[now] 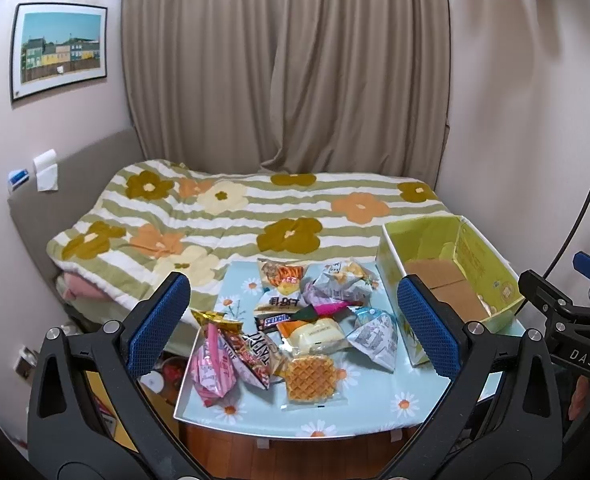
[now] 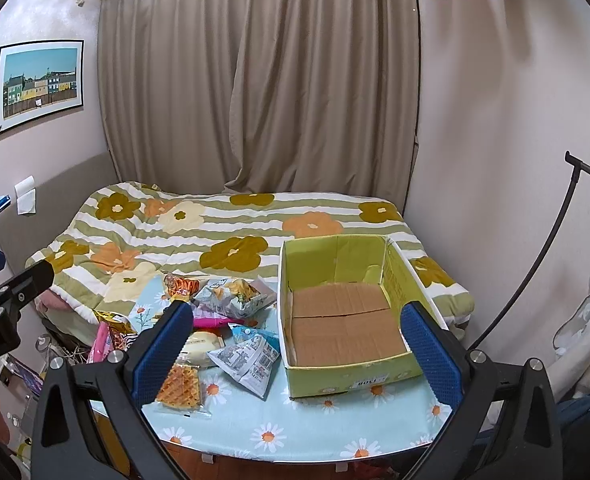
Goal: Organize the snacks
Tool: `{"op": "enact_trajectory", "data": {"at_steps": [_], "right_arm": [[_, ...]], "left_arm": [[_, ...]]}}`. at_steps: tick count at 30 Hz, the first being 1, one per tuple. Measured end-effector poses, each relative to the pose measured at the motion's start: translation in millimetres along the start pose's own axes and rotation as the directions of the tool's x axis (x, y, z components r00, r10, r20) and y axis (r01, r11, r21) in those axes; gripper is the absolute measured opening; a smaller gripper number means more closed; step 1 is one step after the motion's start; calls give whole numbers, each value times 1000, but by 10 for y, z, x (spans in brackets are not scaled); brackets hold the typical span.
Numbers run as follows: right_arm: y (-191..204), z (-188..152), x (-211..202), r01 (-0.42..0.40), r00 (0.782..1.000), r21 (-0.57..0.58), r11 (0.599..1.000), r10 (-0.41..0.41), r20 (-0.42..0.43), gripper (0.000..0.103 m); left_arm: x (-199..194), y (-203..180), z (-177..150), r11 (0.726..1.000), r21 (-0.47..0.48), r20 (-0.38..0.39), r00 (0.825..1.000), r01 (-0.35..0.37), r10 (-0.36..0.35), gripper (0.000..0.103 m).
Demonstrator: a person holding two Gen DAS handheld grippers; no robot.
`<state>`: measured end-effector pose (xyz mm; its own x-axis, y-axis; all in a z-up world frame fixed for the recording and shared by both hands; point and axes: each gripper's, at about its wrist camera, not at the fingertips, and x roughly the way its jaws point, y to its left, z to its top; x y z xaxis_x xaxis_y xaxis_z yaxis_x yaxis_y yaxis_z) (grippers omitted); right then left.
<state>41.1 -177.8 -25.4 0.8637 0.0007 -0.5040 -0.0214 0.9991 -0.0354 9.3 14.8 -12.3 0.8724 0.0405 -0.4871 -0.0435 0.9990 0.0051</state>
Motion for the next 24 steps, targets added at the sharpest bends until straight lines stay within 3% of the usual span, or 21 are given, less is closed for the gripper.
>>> {"op": "enact_trajectory", "data": {"at_steps": [24], "right_arm": [[34, -33, -47, -3, 1000, 1, 1000, 3, -9, 103]], "left_arm": [[5, -34, 9, 1000, -12, -9, 1000, 5, -5, 103]]}}
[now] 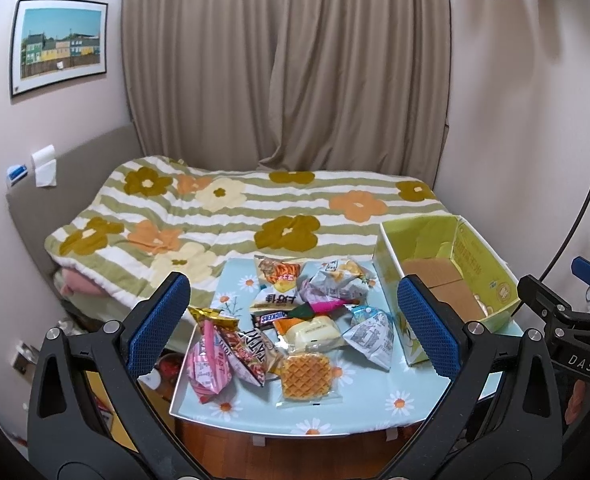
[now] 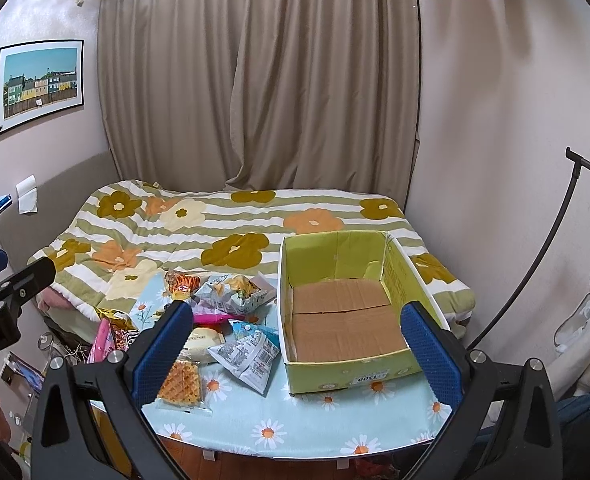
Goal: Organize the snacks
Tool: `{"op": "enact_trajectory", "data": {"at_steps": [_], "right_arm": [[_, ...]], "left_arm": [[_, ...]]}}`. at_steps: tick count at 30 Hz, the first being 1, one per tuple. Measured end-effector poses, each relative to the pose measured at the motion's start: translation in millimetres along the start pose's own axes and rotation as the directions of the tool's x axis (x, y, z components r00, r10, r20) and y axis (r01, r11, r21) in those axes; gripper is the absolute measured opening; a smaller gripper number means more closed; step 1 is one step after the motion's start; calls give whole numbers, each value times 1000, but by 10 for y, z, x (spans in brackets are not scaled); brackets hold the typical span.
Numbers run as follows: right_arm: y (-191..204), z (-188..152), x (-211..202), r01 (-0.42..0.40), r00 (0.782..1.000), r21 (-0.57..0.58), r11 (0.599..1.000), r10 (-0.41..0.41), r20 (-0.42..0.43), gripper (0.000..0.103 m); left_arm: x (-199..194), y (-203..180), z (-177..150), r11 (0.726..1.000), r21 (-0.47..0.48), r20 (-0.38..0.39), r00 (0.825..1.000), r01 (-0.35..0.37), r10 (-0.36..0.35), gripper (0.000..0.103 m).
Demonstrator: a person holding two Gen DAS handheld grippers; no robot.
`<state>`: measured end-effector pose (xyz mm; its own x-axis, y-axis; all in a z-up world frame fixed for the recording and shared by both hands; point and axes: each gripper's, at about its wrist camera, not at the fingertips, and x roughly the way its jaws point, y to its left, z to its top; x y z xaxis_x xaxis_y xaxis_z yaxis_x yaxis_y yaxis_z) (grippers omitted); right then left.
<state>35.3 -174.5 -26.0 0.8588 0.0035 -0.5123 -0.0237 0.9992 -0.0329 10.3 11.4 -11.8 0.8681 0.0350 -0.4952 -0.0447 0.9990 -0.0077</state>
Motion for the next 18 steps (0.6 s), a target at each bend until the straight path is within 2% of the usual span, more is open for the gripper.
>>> {"op": "enact_trajectory", "data": {"at_steps": [18], "right_arm": [[-68, 15, -3, -22, 1000, 10, 1000, 22, -8, 103]], "left_arm": [[-24, 3, 10, 1000, 5, -3, 1000, -1, 1, 103]]}}
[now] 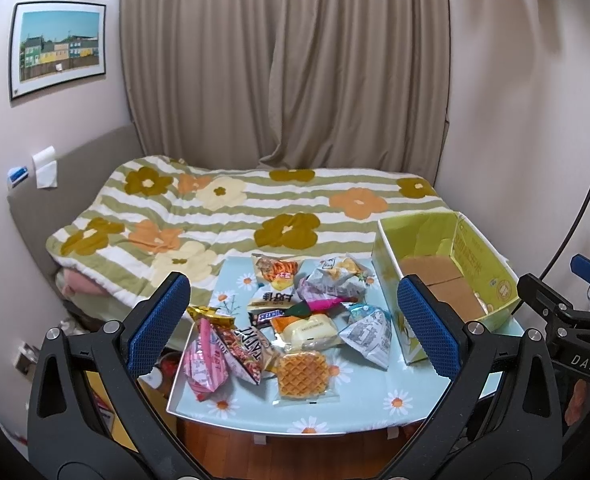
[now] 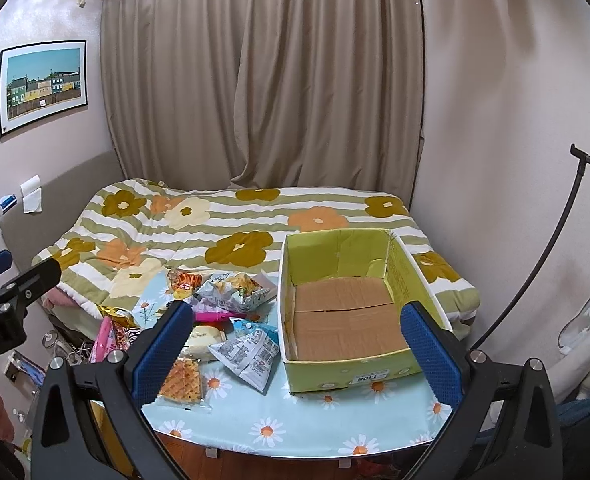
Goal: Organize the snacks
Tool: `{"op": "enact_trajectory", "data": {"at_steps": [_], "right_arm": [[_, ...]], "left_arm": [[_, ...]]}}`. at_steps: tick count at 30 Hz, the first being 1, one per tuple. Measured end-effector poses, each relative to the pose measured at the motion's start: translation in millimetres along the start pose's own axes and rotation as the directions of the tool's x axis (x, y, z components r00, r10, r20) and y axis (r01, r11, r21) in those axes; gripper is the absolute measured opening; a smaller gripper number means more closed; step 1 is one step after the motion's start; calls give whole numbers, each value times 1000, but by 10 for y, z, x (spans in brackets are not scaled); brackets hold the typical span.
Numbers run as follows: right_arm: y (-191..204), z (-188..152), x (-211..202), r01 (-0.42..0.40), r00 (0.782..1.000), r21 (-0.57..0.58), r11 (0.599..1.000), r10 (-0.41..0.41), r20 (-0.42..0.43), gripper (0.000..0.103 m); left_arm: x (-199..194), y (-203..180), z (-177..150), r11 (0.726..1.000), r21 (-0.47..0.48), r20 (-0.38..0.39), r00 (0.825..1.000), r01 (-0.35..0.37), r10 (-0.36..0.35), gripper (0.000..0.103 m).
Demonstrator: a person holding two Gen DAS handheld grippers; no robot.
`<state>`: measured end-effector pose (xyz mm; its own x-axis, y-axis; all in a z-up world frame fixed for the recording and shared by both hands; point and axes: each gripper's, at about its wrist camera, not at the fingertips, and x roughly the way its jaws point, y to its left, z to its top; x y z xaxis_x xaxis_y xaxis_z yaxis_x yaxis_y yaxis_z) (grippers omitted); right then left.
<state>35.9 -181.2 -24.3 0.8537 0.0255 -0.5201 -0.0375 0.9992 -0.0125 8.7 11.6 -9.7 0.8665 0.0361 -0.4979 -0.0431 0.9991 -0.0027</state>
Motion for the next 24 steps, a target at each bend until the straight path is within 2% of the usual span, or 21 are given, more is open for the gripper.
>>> {"op": "enact_trajectory", "data": {"at_steps": [7, 13, 18, 20, 24], "right_arm": [[-28, -8, 12, -18, 1000, -14, 1000, 17, -18, 103], [-47, -119, 309, -138, 987, -48, 989, 133, -92, 103], [177, -351, 709, -232, 954, -36, 972, 220, -202, 103], [309, -466, 869, -276, 933, -17, 961, 264, -245, 103], [562, -622, 1161, -299, 912, -20, 954, 280, -300, 103]], "left_arm": [[-17, 146, 11, 999, -29, -8, 1000, -18, 17, 103], [73, 433, -189, 992, -79, -69, 993, -102, 96, 103], [314, 642, -478, 987, -83, -165, 979, -135, 120, 103], [456, 750, -564, 989, -79, -195, 975, -126, 108, 103], [811, 926, -687, 992, -82, -254, 965, -93, 69, 103]]}}
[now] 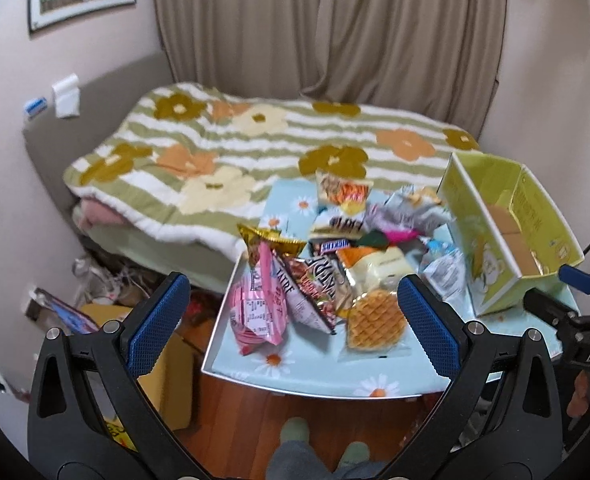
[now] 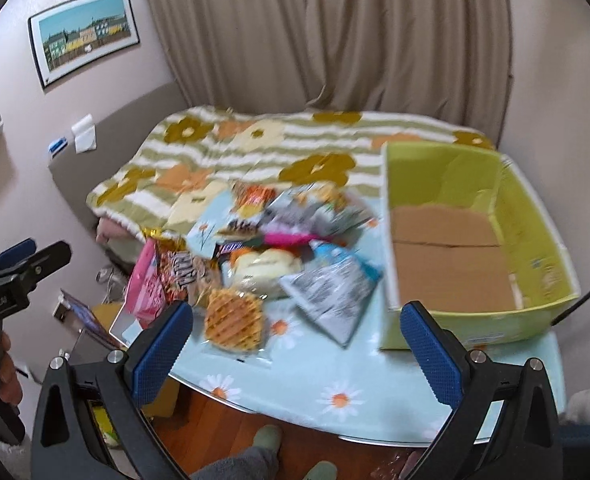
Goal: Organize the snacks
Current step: 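Grasp the pink candy bag with the left gripper while the right grasps the waffle pack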
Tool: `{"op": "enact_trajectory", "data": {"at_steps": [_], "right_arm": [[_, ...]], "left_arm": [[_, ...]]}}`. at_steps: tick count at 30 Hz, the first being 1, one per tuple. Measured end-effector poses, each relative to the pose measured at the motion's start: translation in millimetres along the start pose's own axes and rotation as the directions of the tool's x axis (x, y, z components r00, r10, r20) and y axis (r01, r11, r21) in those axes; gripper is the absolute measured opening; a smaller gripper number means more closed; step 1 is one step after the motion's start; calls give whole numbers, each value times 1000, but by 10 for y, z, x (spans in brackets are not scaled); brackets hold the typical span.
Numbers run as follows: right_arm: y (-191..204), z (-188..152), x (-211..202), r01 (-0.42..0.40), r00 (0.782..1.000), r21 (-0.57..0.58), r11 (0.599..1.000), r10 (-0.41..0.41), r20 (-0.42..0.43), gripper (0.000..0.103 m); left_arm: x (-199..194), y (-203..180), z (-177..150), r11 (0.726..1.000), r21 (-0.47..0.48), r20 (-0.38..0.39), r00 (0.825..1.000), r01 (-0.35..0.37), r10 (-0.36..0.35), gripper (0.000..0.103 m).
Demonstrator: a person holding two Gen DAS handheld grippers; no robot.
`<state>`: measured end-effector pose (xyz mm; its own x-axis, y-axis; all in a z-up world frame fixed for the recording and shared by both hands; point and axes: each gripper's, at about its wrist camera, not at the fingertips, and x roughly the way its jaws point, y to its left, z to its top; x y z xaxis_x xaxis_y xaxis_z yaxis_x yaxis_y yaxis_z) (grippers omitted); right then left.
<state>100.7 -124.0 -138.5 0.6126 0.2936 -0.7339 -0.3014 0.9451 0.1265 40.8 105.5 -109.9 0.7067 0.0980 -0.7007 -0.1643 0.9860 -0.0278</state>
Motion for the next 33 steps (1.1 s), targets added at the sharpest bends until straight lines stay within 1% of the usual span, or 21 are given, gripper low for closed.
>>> {"op": "enact_trajectory", "data": {"at_steps": [2, 6, 9, 11, 16, 21, 25, 27, 29, 31, 33], "right_arm": [[63, -8, 166, -10, 999, 12, 1000, 11, -30, 103], [206, -12, 509, -37, 995, 46, 998, 41, -86, 103], [286, -57, 812, -26, 991, 58, 998, 34, -133, 103], [350, -99, 984, -16, 986, 67, 998, 27, -166, 103], [436, -230, 1361, 14, 971, 76, 997, 4, -240, 103], [513, -320, 1637, 47, 958, 78, 996, -23, -287, 103], [518, -332, 1730, 68, 952, 85, 994, -39, -302, 103], [509, -338, 1780, 77, 949, 89, 993, -45, -313, 103], [512, -344, 1811, 80, 947, 94, 992, -46, -319, 103], [513, -336, 1829, 84, 946, 92, 992, -51, -320, 103], [517, -330, 1840, 88, 946, 89, 992, -55, -321, 103]], "left_arm": [[233, 99, -4, 1000, 3, -48, 999, 24, -23, 103], [652, 254, -39, 998, 36, -129, 991, 48, -43, 103], [969, 344, -123, 994, 70, -201, 978, 79, -64, 103], [1184, 390, -210, 990, 99, -254, 964, 101, -73, 103], [1535, 437, -402, 977, 161, -336, 938, 141, -80, 103], [1789, 402, -511, 958, 243, -360, 931, 150, -54, 103], [1907, 368, -528, 945, 278, -359, 931, 171, -63, 102], [1958, 347, -541, 936, 306, -357, 932, 177, -60, 96], [1990, 311, -551, 926, 329, -360, 931, 186, -59, 88], [1991, 272, -558, 914, 362, -346, 937, 182, -50, 82], [2005, 265, -554, 909, 374, -344, 938, 182, -46, 77]]}}
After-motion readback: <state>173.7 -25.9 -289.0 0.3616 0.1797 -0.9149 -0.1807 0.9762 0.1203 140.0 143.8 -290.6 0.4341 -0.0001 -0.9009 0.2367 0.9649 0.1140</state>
